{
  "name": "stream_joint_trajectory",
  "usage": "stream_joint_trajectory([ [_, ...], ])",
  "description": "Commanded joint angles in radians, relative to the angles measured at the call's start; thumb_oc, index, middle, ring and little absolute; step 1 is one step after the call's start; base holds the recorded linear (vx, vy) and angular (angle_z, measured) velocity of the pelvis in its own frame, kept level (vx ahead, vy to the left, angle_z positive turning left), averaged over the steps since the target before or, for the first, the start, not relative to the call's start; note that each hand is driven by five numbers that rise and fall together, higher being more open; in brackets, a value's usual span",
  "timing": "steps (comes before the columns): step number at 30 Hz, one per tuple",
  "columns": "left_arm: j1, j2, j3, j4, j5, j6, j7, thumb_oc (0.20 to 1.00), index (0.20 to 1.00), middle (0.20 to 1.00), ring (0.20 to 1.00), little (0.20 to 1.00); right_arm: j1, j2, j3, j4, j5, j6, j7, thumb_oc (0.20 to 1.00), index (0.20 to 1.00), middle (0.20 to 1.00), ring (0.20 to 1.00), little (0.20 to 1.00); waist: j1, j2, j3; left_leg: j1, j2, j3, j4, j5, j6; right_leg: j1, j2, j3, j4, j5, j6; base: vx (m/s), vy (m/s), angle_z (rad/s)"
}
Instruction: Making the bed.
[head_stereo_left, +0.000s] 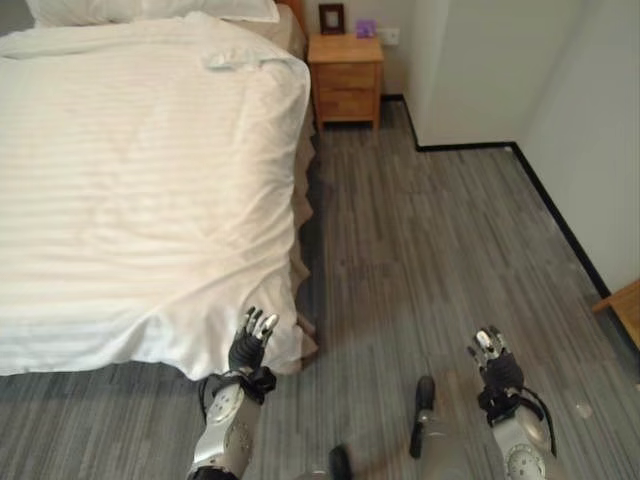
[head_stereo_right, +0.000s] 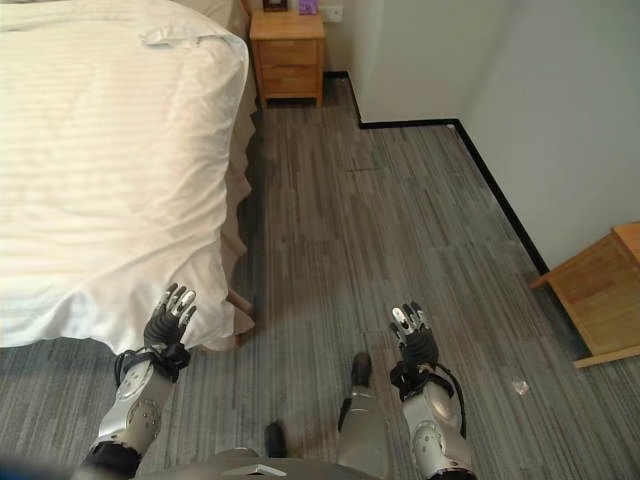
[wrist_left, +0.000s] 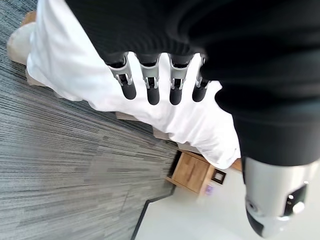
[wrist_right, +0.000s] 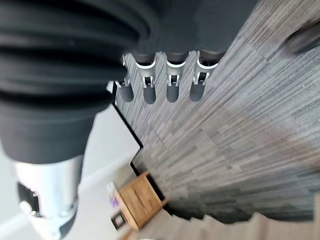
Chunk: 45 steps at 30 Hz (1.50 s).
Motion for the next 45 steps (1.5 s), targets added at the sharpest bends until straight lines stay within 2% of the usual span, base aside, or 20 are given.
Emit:
stream_joint_trajectory([
  [1,-0.050,0.014,-0.006,-0.089,-0.031,-0.072,-0.037,1.000,1.000,1.000,1.000,1.000,0.001,-0.034,-0.013,-0.032,-0.012,-0.030,0.043,1.000,1.000,1.000,1.000,1.000,-0.051,0.027,-0.030,0.175,0.200,-0.059,0.164,0.146,-0.112,0.032,0.076,-0.004,0.119,0.089,-0.011,0.41,-0.356,0.36],
  [3,-0.036,-0.006,-0.002,-0.087,-0.088,-0.058,-0.036,1.000,1.000,1.000,1.000,1.000,-0.012,-0.029,-0.015,-0.030,0.102,-0.058,0.039,1.000,1.000,1.000,1.000,1.000,-0.007,-0.031,-0.006,-0.080,0.241,-0.043,0.697,0.287,-0.087,0.172,0.113,-0.040,0.085,0.024,-0.111,0.67,-0.703,0.36],
  [7,0.005,-0.015,0.002,-0.115,-0.096,-0.050,-0.050,1.000,1.000,1.000,1.000,1.000,-0.014,-0.059,-0.018,-0.024,0.070,-0.035,0.047,1.000,1.000,1.000,1.000,1.000,0.071,-0.075,0.030,-0.257,0.140,-0.058,0.868,0.195,-0.073,0.305,0.131,-0.025,0.005,-0.002,-0.120,0.43,-0.284,-0.21],
  [10,0.040,-0.023,0.002,-0.106,-0.098,-0.042,-0.069,1.000,1.000,1.000,1.000,1.000,-0.028,-0.056,-0.031,-0.028,0.088,-0.039,0.048,1.000,1.000,1.000,1.000,1.000,0.136,-0.079,0.027,-0.398,0.124,-0.019,0.712,0.197,-0.080,0.424,0.145,-0.011,-0.062,-0.032,-0.108,0.69,-0.092,-0.46],
  [11,0.056,-0.023,-0.002,-0.096,-0.092,-0.040,-0.080,1.000,1.000,1.000,1.000,1.000,-0.029,-0.057,-0.032,-0.033,0.081,-0.046,0.048,1.000,1.000,1.000,1.000,1.000,0.163,-0.051,0.010,-0.396,0.106,-0.041,0.457,0.232,-0.073,0.467,0.158,0.006,-0.073,-0.071,-0.095,0.66,0.062,-0.32],
  [12,0.056,-0.022,-0.002,-0.096,-0.092,-0.040,-0.080,1.000,1.000,1.000,1.000,1.000,-0.029,-0.056,-0.032,-0.033,0.081,-0.046,0.048,1.000,1.000,1.000,1.000,1.000,0.163,-0.054,0.009,-0.394,0.102,-0.039,0.448,0.238,-0.073,0.465,0.155,0.006,-0.073,-0.070,-0.095,1.07,0.170,-0.28],
  [13,0.077,-0.034,-0.006,-0.084,-0.090,-0.037,-0.080,1.000,1.000,1.000,1.000,1.000,-0.024,-0.056,-0.021,-0.026,0.063,-0.058,0.048,1.000,1.000,1.000,1.000,1.000,0.189,-0.015,-0.016,-0.388,0.089,-0.083,0.063,0.321,-0.091,0.534,0.182,0.009,-0.073,-0.144,-0.079,0.62,0.102,-0.32],
  [15,0.082,-0.036,0.000,-0.071,-0.077,-0.041,-0.077,1.000,1.000,1.000,1.000,1.000,-0.026,-0.058,-0.005,-0.020,0.043,-0.048,0.058,1.000,1.000,1.000,1.000,1.000,0.195,-0.005,-0.041,-0.419,0.108,-0.041,-0.057,0.336,-0.105,0.616,0.171,0.000,-0.073,-0.174,-0.061,1.01,0.118,-0.21],
  [20,0.129,-0.028,0.044,-0.075,-0.066,-0.040,-0.063,1.000,1.000,1.000,1.000,1.000,-0.028,-0.028,0.037,-0.026,0.017,-0.017,0.087,1.000,1.000,1.000,1.000,1.000,0.224,-0.037,-0.103,-0.377,0.086,0.095,-0.010,0.393,-0.052,0.707,0.104,0.033,0.039,-0.116,-0.008,0.85,0.146,-0.07],
  [21,0.137,-0.023,0.039,-0.077,-0.048,-0.041,-0.059,1.000,1.000,1.000,1.000,1.000,-0.015,-0.018,0.042,-0.034,0.010,-0.014,0.095,1.000,1.000,1.000,1.000,1.000,0.241,-0.062,-0.109,-0.390,0.051,0.092,0.049,0.361,-0.021,0.676,0.066,0.032,0.184,0.001,0.027,0.81,0.303,-0.03],
  [22,0.133,-0.019,0.036,-0.090,-0.045,-0.033,-0.049,1.000,1.000,1.000,1.000,1.000,-0.005,-0.002,0.040,-0.041,0.010,-0.014,0.086,1.000,1.000,1.000,1.000,1.000,0.238,-0.063,-0.104,-0.336,0.000,0.065,0.115,0.254,0.043,0.574,0.018,0.073,0.543,0.279,0.033,1.12,0.408,-0.32],
  [23,0.125,-0.014,0.044,-0.100,-0.042,-0.034,-0.046,1.000,1.000,1.000,1.000,1.000,-0.003,0.009,0.032,-0.043,0.029,-0.022,0.084,1.000,1.000,1.000,1.000,1.000,0.212,-0.045,-0.086,-0.273,-0.006,0.049,0.120,0.213,0.063,0.493,0.011,0.096,0.654,0.313,0.022,1.09,0.388,-0.10],
  [26,0.094,-0.009,0.058,-0.095,-0.041,-0.047,-0.042,1.000,1.000,1.000,1.000,1.000,0.001,0.007,0.040,-0.049,0.022,-0.019,0.102,1.000,1.000,1.000,1.000,1.000,0.140,0.009,-0.051,-0.097,-0.020,-0.061,0.072,0.148,0.098,0.225,0.064,0.126,0.812,0.136,-0.027,0.77,0.164,0.35],
  [30,0.068,0.015,0.045,-0.102,-0.040,-0.048,-0.080,1.000,1.000,1.000,1.000,1.000,0.023,-0.011,0.007,-0.047,0.031,-0.007,0.137,1.000,1.000,1.000,1.000,1.000,0.050,0.002,-0.037,0.084,-0.032,-0.199,0.058,0.079,0.058,0.116,0.059,0.094,0.343,0.095,-0.015,0.88,-0.163,1.46],
  [32,0.044,0.023,0.040,-0.087,-0.045,-0.064,-0.091,1.000,1.000,1.000,1.000,1.000,0.053,-0.026,-0.008,-0.050,0.018,0.000,0.154,1.000,1.000,1.000,1.000,1.000,0.003,-0.015,-0.036,0.146,-0.018,-0.302,0.061,0.033,0.021,0.127,0.112,0.266,0.051,0.093,0.036,0.93,-0.302,1.49],
  [33,0.026,0.028,0.033,-0.087,-0.039,-0.068,-0.092,1.000,1.000,1.000,1.000,1.000,0.078,-0.037,-0.022,-0.057,0.016,0.001,0.169,1.000,1.000,1.000,1.000,1.000,-0.029,-0.033,-0.046,0.144,-0.011,-0.375,0.092,0.020,0.014,0.121,0.153,0.479,0.019,0.103,0.076,0.93,-0.405,3.39],
  [36,-0.034,0.016,-0.004,-0.047,-0.035,-0.069,-0.097,1.000,1.000,1.000,1.000,1.000,0.106,-0.059,-0.042,-0.073,0.040,-0.006,0.190,1.000,1.000,1.000,1.000,1.000,-0.034,-0.071,-0.075,0.133,0.041,-0.472,0.124,0.001,-0.036,0.116,0.175,0.519,0.172,0.056,0.063,0.62,-0.484,2.41],
  [38,-0.052,-0.002,-0.037,-0.030,-0.085,-0.060,-0.097,1.000,1.000,1.000,1.000,1.000,0.125,-0.105,-0.039,-0.074,0.072,-0.009,0.206,1.000,1.000,1.000,1.000,1.000,-0.068,-0.118,-0.044,-0.044,0.139,-0.302,0.469,0.084,-0.010,0.169,0.135,0.408,0.134,0.054,0.028,0.26,-0.543,2.23],
  [40,-0.071,-0.009,-0.080,-0.027,-0.093,-0.044,-0.118,1.000,1.000,1.000,1.000,1.000,0.107,-0.127,-0.052,-0.031,0.073,-0.016,0.191,1.000,1.000,1.000,1.000,1.000,-0.078,-0.124,-0.024,-0.121,0.188,-0.061,0.461,0.086,-0.007,0.235,0.099,0.263,0.071,0.040,0.004,0.12,-0.363,2.84],
  [45,-0.042,0.001,-0.090,-0.005,-0.076,-0.047,-0.147,1.000,1.000,1.000,1.000,1.000,0.133,-0.151,-0.052,-0.016,-0.015,-0.006,0.210,1.000,1.000,1.000,1.000,1.000,-0.058,-0.081,-0.032,-0.112,0.077,0.163,0.194,0.070,-0.006,0.305,0.081,0.058,0.071,-0.010,-0.021,0.08,-0.146,1.96],
])
